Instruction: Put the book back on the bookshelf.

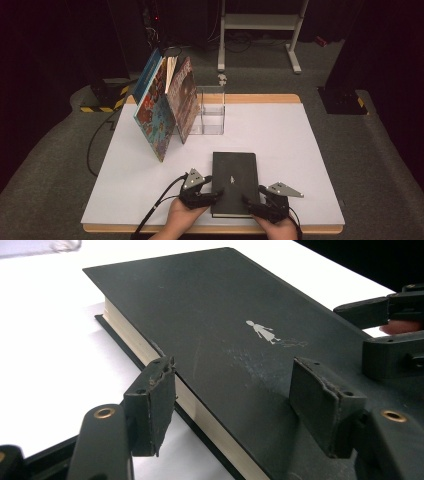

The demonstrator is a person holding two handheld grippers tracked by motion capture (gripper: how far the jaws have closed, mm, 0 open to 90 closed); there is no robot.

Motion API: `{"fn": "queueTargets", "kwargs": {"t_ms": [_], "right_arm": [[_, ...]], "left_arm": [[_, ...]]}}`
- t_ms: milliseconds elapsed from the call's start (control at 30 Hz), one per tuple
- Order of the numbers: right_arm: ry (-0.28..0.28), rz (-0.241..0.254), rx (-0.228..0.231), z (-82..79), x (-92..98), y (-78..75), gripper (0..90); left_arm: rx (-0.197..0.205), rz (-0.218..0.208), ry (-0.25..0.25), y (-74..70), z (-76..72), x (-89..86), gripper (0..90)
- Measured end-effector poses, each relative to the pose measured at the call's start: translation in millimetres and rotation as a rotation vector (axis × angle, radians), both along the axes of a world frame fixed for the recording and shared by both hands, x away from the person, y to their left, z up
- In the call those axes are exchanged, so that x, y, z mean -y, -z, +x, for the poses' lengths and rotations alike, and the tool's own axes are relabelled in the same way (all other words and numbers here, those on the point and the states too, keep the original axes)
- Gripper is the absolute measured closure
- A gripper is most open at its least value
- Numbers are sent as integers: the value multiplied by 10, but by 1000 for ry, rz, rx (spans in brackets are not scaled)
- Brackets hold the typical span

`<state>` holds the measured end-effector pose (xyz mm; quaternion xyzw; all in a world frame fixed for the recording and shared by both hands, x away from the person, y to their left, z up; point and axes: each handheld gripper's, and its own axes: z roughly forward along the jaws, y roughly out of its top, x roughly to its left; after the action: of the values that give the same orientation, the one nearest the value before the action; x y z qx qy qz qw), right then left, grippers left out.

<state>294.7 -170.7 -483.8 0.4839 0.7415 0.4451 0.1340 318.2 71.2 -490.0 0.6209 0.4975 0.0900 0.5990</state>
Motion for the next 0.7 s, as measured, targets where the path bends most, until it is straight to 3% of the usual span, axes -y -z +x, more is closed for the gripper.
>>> {"fn": "queueTargets", "kwargs": {"t_ms": [267,700], "right_arm": [[-9,-26,5,150,-215,-22,235],[-27,-63,40,424,-505,-47,271]], "left_arm": [[25,15,-58,-1,119,-145,392],[42,-6,-162,14,369,-304,425]]}}
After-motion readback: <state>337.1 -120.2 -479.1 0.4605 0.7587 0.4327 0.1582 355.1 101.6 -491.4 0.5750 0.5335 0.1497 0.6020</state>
